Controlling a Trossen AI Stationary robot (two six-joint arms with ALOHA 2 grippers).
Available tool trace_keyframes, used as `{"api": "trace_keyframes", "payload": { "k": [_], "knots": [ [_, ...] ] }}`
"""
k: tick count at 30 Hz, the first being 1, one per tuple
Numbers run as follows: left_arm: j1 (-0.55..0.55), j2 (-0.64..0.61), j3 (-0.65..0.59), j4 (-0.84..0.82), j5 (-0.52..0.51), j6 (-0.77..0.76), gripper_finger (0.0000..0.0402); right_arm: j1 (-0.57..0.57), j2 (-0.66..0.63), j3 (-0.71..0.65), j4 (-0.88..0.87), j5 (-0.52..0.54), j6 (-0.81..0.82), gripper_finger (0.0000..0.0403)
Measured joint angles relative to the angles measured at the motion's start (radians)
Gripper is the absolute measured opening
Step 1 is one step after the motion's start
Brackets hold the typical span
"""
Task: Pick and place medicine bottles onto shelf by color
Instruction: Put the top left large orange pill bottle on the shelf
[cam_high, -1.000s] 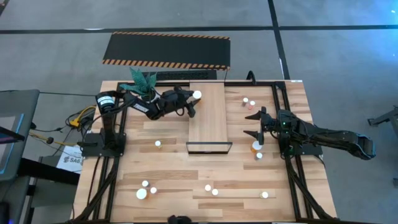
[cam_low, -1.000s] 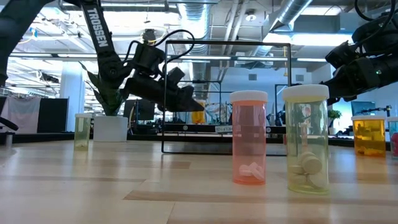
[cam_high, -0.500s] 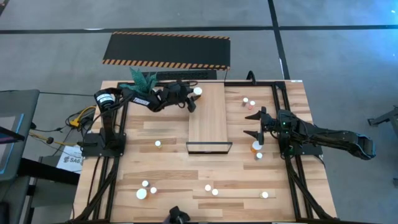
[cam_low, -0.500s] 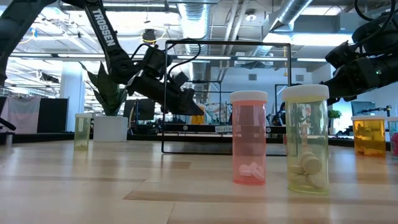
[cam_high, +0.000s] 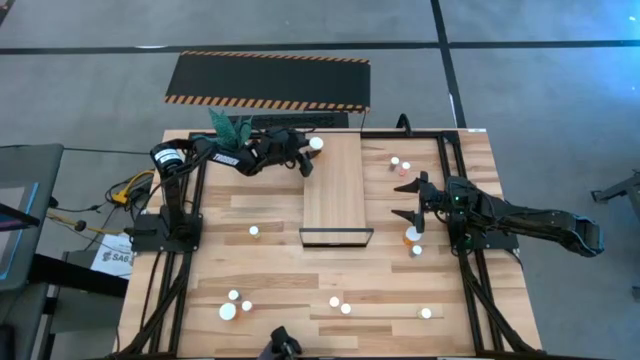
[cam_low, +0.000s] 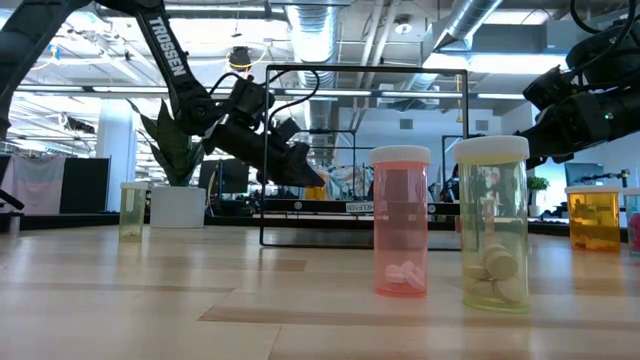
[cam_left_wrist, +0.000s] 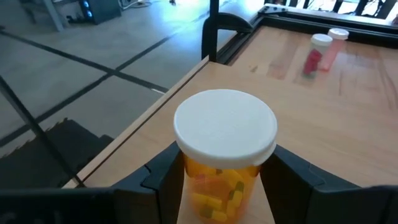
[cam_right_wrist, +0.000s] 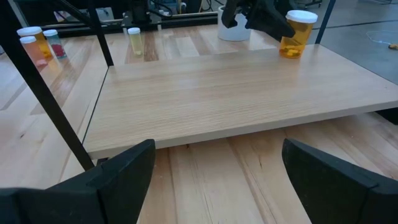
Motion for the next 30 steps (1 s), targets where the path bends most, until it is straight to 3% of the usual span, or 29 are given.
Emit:
{"api": "trace_keyframes", "payload": {
  "k": [19, 30],
  "knots": [
    [0.002, 0.009, 0.028, -0.033, -0.004, -0.023, 0.0168, 0.0, 0.0, 0.0, 0.0, 0.0, 0.0, 0.0374],
    [-0.006, 0.009, 0.028, -0.038, -0.01, -0.048, 0.0255, 0.0, 0.0, 0.0, 0.0, 0.0, 0.0, 0.0374]
  ]
}}
